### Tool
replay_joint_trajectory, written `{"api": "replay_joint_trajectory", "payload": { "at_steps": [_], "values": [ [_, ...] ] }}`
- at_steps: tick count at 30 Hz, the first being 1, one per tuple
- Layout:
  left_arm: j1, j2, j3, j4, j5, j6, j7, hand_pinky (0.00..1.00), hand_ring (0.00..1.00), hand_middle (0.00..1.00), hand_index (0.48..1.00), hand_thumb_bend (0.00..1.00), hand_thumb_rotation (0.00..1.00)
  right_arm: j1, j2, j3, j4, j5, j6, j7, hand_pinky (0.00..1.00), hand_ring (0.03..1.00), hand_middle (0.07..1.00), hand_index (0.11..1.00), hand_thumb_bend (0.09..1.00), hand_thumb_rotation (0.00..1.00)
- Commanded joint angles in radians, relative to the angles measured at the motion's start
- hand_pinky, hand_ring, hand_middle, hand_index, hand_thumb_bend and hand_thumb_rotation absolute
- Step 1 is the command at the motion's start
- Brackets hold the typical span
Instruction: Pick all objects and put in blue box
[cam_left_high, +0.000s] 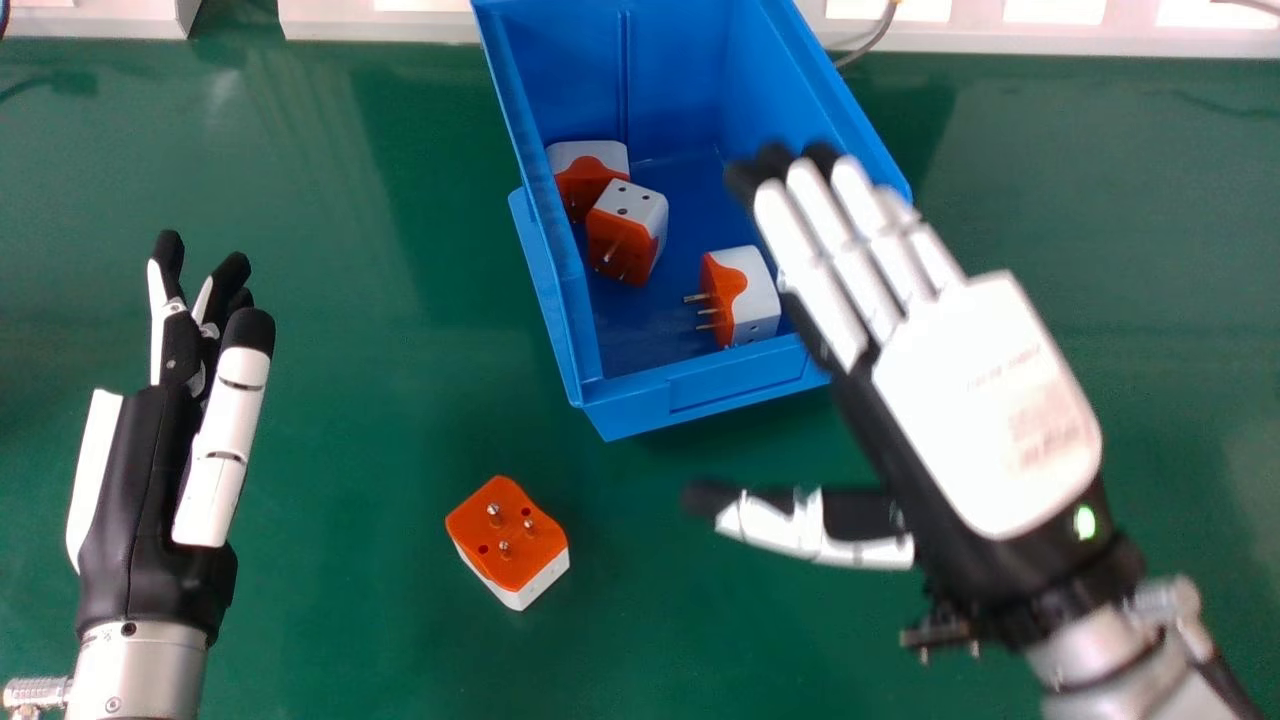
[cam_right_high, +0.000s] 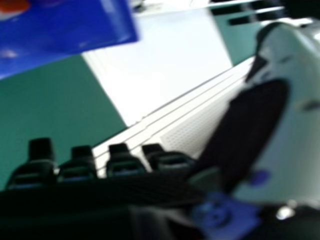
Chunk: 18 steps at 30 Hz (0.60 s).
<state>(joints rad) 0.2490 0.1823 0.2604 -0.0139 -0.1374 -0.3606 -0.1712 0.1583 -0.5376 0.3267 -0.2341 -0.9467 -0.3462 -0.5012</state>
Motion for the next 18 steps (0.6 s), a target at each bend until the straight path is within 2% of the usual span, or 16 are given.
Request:
{"api": "replay_joint_trajectory", "payload": {
  "at_steps": [1, 3, 4, 8, 10, 13, 18],
  "values": [
    [0.009, 0.003, 0.007, -0.012, 0.001, -0.03, -0.001, 0.97, 0.98, 0.98, 0.958, 0.59, 0.84, 0.023, -0.007, -0.007, 0.005, 0.007, -0.06, -0.039, 0.89, 0.975, 0.987, 0.944, 0.395, 0.6],
    [0.016, 0.005, 0.009, -0.011, -0.002, -0.035, -0.003, 0.97, 0.98, 0.98, 0.96, 0.58, 0.84, 0.048, -0.009, 0.0, 0.024, 0.006, -0.105, -0.051, 0.84, 0.94, 0.96, 0.917, 0.398, 0.52],
    [0.02, 0.007, 0.01, -0.013, 0.001, -0.035, -0.003, 0.97, 0.98, 0.98, 0.962, 0.57, 0.85, 0.058, -0.009, 0.003, 0.033, 0.003, -0.124, -0.055, 0.81, 0.918, 0.937, 0.894, 0.392, 0.5],
    [0.038, 0.012, 0.012, -0.015, 0.025, -0.046, 0.005, 0.95, 0.97, 0.98, 0.967, 0.54, 0.87, 0.065, 0.001, 0.015, 0.07, -0.005, -0.178, -0.051, 0.67, 0.822, 0.846, 0.798, 0.374, 0.47],
    [0.042, 0.013, 0.013, -0.012, 0.027, -0.053, 0.003, 0.95, 0.97, 0.98, 0.966, 0.53, 0.88, 0.064, 0.002, 0.022, 0.087, -0.01, -0.2, -0.047, 0.65, 0.813, 0.844, 0.799, 0.353, 0.5],
    [0.043, 0.013, 0.014, -0.009, 0.023, -0.054, 0.002, 0.96, 0.97, 0.98, 0.966, 0.54, 0.88, 0.053, 0.011, 0.039, 0.117, -0.018, -0.229, -0.05, 0.62, 0.793, 0.829, 0.786, 0.353, 0.52],
    [0.045, 0.016, 0.013, -0.009, 0.021, -0.052, -0.001, 0.96, 0.98, 0.98, 0.973, 0.56, 0.88, 0.008, 0.024, 0.074, 0.153, -0.045, -0.256, -0.022, 0.63, 0.807, 0.824, 0.771, 0.341, 0.5]
  ]
}}
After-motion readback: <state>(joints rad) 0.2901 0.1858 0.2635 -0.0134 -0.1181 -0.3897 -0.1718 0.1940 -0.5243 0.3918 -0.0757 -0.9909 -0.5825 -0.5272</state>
